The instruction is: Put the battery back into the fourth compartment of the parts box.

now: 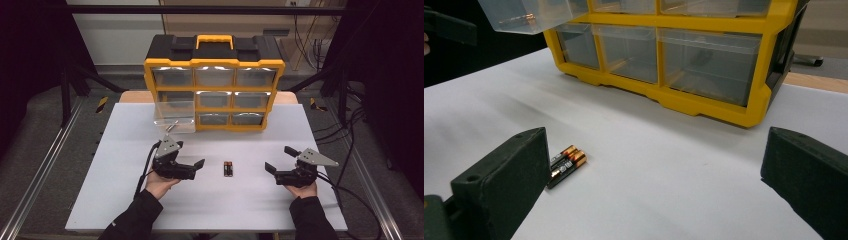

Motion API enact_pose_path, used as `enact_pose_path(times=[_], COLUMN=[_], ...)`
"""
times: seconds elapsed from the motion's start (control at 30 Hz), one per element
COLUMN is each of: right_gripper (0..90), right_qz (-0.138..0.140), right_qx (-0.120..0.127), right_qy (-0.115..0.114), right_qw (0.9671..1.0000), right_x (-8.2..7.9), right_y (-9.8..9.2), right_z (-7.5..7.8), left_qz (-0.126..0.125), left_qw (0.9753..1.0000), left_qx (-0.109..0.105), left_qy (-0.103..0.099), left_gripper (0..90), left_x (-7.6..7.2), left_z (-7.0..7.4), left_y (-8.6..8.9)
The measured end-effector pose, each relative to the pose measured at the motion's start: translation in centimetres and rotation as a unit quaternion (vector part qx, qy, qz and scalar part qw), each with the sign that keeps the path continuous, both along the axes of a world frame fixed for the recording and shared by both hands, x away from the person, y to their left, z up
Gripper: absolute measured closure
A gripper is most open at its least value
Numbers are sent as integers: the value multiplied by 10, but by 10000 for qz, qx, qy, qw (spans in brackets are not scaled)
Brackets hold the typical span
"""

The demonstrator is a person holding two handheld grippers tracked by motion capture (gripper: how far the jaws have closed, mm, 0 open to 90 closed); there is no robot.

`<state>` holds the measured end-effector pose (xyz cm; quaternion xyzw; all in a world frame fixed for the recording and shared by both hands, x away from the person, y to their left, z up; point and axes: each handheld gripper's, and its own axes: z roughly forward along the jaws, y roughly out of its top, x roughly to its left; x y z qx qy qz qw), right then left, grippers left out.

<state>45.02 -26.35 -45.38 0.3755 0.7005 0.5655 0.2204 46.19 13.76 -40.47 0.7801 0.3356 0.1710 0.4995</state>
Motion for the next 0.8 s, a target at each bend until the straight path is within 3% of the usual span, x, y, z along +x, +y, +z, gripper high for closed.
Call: enact_pose_path(times=[0.57, 0.8], right_gripper=[1, 2], right_qz=[10, 8], right_qx=[4, 1], right_qy=[-3, 2], right_qw=[10000, 10000], right_x=[0, 0], right_y=[0, 0], right_z=[0, 0], left_qz=[-192, -163], left_qw=[9990, 9983], left_qx=[175, 254], left_qy=[353, 499], left_gripper=[26, 26], left_x=[13, 20], left_z=[-24, -35], left_y=[-47, -58])
